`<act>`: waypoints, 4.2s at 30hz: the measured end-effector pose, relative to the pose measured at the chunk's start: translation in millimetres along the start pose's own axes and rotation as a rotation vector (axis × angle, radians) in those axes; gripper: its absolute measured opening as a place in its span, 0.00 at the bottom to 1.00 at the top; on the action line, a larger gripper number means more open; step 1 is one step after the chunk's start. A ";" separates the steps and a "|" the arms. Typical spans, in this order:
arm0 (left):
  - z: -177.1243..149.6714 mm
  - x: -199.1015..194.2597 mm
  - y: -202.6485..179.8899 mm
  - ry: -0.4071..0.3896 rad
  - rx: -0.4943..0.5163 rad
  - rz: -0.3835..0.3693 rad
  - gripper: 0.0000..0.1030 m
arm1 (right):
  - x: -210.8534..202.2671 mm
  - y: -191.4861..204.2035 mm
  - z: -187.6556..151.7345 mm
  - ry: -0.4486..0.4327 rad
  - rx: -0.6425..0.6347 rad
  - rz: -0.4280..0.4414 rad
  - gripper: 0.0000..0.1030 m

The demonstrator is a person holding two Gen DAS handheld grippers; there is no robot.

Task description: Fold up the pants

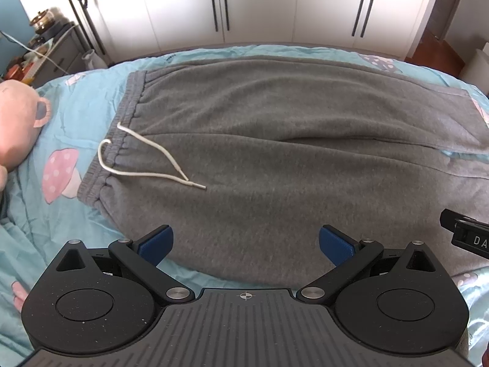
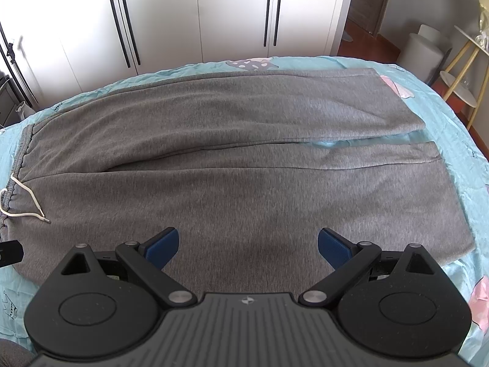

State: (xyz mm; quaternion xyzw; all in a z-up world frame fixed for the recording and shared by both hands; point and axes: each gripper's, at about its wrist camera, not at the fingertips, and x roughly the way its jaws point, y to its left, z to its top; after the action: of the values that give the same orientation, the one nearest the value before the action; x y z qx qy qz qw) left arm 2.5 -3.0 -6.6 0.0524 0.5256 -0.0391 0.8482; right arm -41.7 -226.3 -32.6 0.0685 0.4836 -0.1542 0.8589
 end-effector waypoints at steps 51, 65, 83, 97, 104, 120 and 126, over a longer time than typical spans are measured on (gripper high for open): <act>2.7 12.5 -4.2 0.029 0.012 -0.021 1.00 | 14.1 -6.6 -3.0 0.019 0.021 0.006 0.95; 19.6 47.7 7.9 0.009 -0.034 0.066 1.00 | 48.6 -39.3 4.6 0.028 0.135 0.089 0.95; 243.8 205.0 150.5 0.088 -0.541 0.182 1.00 | 209.6 -180.2 219.5 0.015 0.425 -0.092 0.95; 313.5 340.4 171.2 0.358 -0.696 0.298 0.91 | 341.6 -207.5 289.2 0.146 0.538 -0.232 0.95; 314.8 365.3 161.8 0.394 -0.681 0.297 0.99 | 359.8 -201.1 304.1 0.145 0.497 -0.272 0.91; 320.2 363.1 155.8 0.391 -0.689 0.293 0.99 | 375.9 -176.0 306.8 0.095 0.441 -0.328 0.85; 313.0 339.1 142.1 0.271 -0.567 0.281 0.22 | 355.6 -162.0 308.2 0.068 0.367 -0.305 0.07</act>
State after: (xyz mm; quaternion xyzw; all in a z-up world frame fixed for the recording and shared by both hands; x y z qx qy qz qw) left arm 448.3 93.4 -165.3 -0.1086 0.6111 0.2332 0.7486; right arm 326.6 -531.9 -169.2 0.1546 0.4809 -0.3650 0.7821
